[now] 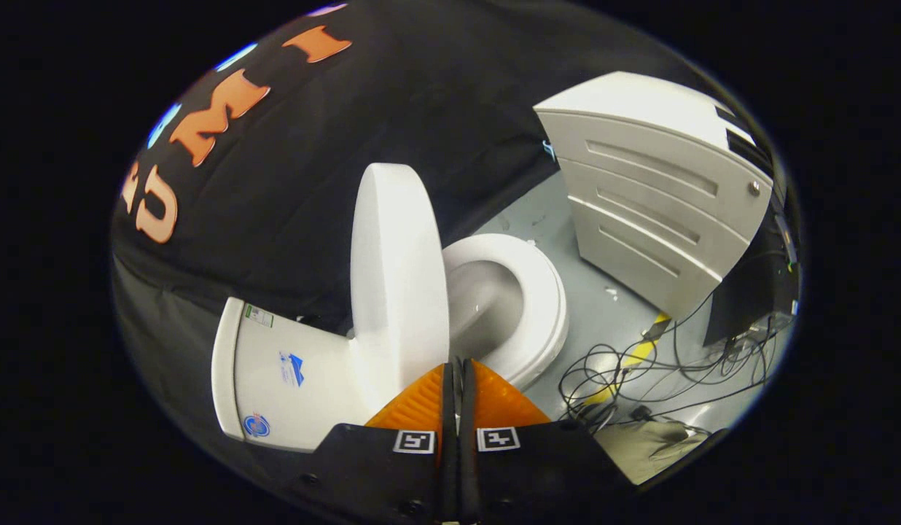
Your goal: Open the toilet lid.
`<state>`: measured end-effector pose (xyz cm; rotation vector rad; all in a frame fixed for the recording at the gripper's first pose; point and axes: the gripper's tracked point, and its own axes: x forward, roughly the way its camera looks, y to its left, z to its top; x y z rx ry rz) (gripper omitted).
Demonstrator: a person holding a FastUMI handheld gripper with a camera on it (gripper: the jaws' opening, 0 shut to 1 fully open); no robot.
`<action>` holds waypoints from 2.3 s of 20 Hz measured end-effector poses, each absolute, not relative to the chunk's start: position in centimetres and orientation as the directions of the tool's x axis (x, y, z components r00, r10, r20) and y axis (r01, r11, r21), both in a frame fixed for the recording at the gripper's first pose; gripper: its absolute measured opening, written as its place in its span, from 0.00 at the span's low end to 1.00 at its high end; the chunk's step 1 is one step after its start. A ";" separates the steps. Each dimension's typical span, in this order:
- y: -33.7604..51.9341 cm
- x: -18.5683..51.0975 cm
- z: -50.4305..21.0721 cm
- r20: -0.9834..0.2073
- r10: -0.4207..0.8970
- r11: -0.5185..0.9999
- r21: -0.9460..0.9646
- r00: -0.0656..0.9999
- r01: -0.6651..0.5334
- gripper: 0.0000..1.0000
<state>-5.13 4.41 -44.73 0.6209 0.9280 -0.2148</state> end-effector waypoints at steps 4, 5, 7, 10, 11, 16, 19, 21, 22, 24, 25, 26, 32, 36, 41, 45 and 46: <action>6.1 -4.8 -42.9 -0.788 0.080 0.815 0.404 0.611 0.414 0.08; 6.3 -4.8 -42.6 -0.784 0.082 0.820 0.404 0.615 0.405 0.08; 6.8 -4.7 -41.8 -0.777 0.084 0.825 0.405 0.624 0.393 0.08; 7.9 -4.7 -40.8 -0.770 0.088 0.830 0.407 0.632 0.381 0.08; 8.1 -4.7 -40.4 -0.764 0.088 0.834 0.407 0.639 0.372 0.08; 10.1 -4.4 -38.6 -0.741 0.078 0.876 0.370 0.667 0.309 0.08; 11.1 -4.5 -37.8 -0.730 0.080 0.894 0.355 0.679 0.275 0.08; 12.2 -4.5 -37.2 -0.721 0.094 0.892 0.368 0.687 0.264 0.08; 12.6 -4.4 -36.8 -0.718 0.094 0.897 0.361 0.689 0.254 0.08; 13.4 -4.4 -36.2 -0.712 0.092 0.908 0.347 0.696 0.234 0.07; 14.1 -4.4 -35.8 -0.706 0.096 0.910 0.348 0.701 0.226 0.08; 14.7 -4.3 -35.6 -0.702 0.100 0.910 0.351 0.706 0.220 0.08; 18.4 -4.2 -34.0 -0.676 0.103 0.936 0.314 0.730 0.158 0.08; 21.2 -4.1 -33.3 -0.659 0.118 0.950 0.292 0.743 0.108 0.07; 24.8 -4.3 -32.7 -0.639 0.146 0.960 0.275 0.755 0.047 0.08; 28.0 -4.6 -32.3 -0.626 0.182 0.964 0.267 0.758 -0.010 0.08; 28.6 -4.6 -32.3 -0.624 0.190 0.964 0.266 0.758 -0.023 0.07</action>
